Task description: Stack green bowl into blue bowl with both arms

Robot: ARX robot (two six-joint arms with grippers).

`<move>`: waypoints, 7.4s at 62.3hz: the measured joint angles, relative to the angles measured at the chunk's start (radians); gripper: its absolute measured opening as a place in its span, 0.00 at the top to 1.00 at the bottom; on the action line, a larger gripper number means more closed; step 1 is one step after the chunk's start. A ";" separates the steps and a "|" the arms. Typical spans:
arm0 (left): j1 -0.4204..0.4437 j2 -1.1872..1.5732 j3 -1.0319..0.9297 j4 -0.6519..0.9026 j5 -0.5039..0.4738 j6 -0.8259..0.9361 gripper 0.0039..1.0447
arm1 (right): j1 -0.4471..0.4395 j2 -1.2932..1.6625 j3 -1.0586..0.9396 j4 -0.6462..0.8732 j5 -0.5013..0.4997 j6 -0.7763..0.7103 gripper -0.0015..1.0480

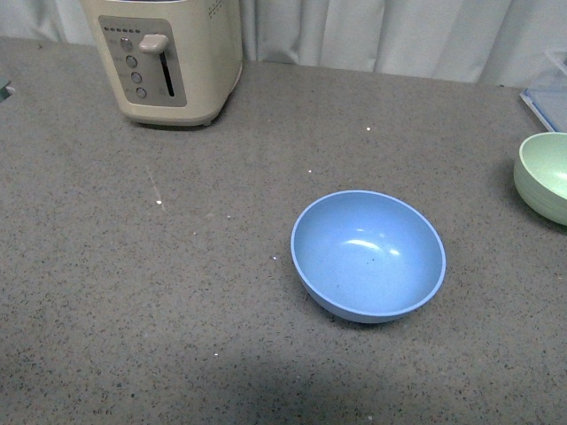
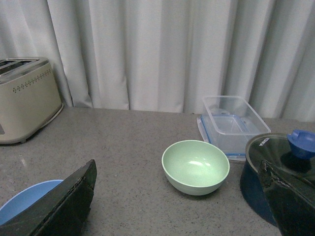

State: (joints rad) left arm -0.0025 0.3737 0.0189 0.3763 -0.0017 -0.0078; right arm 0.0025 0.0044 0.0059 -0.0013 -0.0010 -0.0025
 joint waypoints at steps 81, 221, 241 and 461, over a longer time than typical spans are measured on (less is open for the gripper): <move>0.000 -0.370 0.000 -0.375 0.002 0.000 0.50 | -0.042 0.329 0.106 -0.033 0.041 -0.100 0.09; 0.000 -0.370 0.000 -0.376 0.002 0.003 0.06 | 0.090 1.690 0.872 -0.097 -0.365 -0.803 0.98; 0.000 -0.370 0.000 -0.376 0.002 0.003 0.06 | 0.364 1.465 0.759 -0.204 -0.435 -0.934 0.98; 0.000 -0.373 0.000 -0.377 0.001 0.004 0.06 | -0.002 0.000 0.000 0.006 0.000 0.003 0.99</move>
State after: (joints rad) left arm -0.0025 0.0006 0.0189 -0.0006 -0.0006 -0.0040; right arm 0.0006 0.0040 0.0059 0.0044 -0.0010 0.0002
